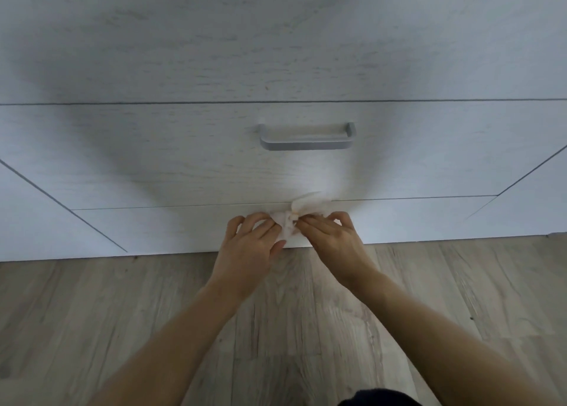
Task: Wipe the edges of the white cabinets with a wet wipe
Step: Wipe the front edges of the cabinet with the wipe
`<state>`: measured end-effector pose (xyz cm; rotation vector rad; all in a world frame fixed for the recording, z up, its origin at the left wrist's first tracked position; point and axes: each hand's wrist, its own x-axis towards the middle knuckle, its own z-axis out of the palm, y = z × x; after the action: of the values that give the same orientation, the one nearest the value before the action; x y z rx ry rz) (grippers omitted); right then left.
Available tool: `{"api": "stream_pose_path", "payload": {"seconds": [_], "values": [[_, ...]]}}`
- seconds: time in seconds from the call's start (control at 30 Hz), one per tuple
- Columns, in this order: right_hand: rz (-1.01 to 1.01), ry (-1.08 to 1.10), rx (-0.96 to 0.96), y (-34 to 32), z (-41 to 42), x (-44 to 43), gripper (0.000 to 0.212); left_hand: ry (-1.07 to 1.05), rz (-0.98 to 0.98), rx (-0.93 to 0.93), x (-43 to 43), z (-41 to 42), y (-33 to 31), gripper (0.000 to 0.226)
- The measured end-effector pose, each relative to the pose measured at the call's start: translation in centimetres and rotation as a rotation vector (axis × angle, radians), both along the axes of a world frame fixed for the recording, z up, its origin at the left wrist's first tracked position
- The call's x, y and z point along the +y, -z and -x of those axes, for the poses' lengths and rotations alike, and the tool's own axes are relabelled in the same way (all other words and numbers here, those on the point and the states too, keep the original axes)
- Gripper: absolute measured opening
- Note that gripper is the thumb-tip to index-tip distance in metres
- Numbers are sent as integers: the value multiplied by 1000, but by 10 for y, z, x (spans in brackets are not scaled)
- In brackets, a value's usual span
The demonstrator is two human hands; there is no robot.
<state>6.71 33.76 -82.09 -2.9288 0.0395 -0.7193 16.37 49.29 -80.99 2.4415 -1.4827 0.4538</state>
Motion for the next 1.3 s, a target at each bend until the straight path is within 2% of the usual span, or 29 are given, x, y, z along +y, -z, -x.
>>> {"api": "stream_pose_path", "payload": {"seconds": [0.07, 0.17, 0.37, 0.67, 0.8, 0.87, 1.07, 1.2, 1.3], "values": [[44, 4, 24, 2, 8, -3, 45, -4, 0, 35, -3, 6, 1, 37], [66, -32, 71, 5, -2, 11, 46, -38, 60, 86, 2, 4, 2, 33], [37, -25, 63, 3, 12, -6, 55, 40, 49, 53, -3, 6, 3, 34], [69, -21, 62, 5, 14, 3, 56, 26, 100, 99, -4, 4, -1, 29], [3, 14, 18, 2, 6, 11, 45, -1, 152, 115, -11, 1, -2, 6], [-64, -2, -3, -1, -6, 20, 38, -29, 141, 104, -10, -5, -3, 13], [-139, -34, -6, -10, 0, -1, 29, -103, 161, 177, -15, -6, -5, 13], [-266, -3, 5, -10, -17, 10, 10, -174, 175, 237, -15, -6, -10, 12], [-345, -22, 7, -12, -15, 4, 11, -175, 202, 253, -12, -9, -9, 12]]}}
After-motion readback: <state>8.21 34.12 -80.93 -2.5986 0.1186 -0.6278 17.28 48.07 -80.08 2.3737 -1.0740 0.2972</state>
